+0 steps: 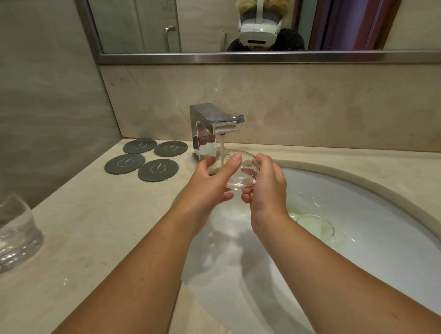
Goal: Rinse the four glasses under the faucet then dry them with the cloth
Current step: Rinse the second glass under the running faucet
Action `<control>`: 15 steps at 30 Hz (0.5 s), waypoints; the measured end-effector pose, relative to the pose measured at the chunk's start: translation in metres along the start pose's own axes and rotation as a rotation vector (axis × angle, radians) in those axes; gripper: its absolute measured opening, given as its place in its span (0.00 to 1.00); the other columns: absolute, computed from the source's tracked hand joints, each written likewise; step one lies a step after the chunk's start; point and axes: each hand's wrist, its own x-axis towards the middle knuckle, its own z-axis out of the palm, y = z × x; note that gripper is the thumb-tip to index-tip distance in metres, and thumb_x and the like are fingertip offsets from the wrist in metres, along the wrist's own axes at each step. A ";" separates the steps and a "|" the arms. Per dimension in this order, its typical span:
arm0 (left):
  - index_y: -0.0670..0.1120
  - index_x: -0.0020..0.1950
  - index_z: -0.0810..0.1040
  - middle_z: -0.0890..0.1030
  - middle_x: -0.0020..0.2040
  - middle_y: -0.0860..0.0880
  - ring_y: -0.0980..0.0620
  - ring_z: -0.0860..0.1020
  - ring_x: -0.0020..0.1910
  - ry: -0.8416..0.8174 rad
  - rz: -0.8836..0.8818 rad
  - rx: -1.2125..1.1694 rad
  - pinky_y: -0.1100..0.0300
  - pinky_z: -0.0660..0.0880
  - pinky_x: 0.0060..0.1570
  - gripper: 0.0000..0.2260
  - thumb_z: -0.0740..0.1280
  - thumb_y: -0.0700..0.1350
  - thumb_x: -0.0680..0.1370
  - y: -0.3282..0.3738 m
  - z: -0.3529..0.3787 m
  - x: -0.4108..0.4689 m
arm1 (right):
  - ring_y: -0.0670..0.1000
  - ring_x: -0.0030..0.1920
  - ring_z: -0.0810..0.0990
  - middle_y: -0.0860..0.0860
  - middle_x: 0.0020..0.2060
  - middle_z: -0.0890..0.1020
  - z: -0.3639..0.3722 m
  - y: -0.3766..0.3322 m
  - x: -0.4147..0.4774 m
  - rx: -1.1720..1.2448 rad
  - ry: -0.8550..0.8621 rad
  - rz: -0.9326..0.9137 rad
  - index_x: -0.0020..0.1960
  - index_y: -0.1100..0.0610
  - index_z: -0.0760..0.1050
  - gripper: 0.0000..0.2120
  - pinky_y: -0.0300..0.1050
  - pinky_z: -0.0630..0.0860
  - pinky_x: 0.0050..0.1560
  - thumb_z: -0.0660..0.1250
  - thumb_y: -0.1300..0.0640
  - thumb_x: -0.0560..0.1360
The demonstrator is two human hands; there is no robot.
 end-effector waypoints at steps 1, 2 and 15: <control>0.51 0.80 0.68 0.81 0.70 0.46 0.47 0.86 0.57 0.009 0.005 -0.005 0.56 0.81 0.50 0.55 0.79 0.72 0.59 0.000 0.000 0.000 | 0.51 0.34 0.74 0.52 0.44 0.83 0.000 0.000 -0.001 -0.010 -0.005 -0.008 0.58 0.55 0.79 0.14 0.44 0.68 0.31 0.66 0.47 0.80; 0.50 0.79 0.68 0.81 0.70 0.46 0.47 0.86 0.57 0.021 0.010 -0.016 0.57 0.81 0.49 0.53 0.79 0.71 0.59 0.001 0.000 0.000 | 0.51 0.35 0.74 0.52 0.44 0.82 0.001 0.001 -0.001 -0.016 -0.012 -0.015 0.59 0.56 0.79 0.14 0.43 0.68 0.30 0.66 0.47 0.80; 0.52 0.78 0.69 0.82 0.64 0.49 0.54 0.84 0.54 0.011 0.036 -0.116 0.53 0.81 0.57 0.29 0.73 0.38 0.79 0.007 -0.002 -0.001 | 0.50 0.31 0.73 0.51 0.43 0.84 0.003 0.002 0.002 0.052 -0.041 0.022 0.63 0.56 0.78 0.17 0.42 0.68 0.27 0.68 0.44 0.81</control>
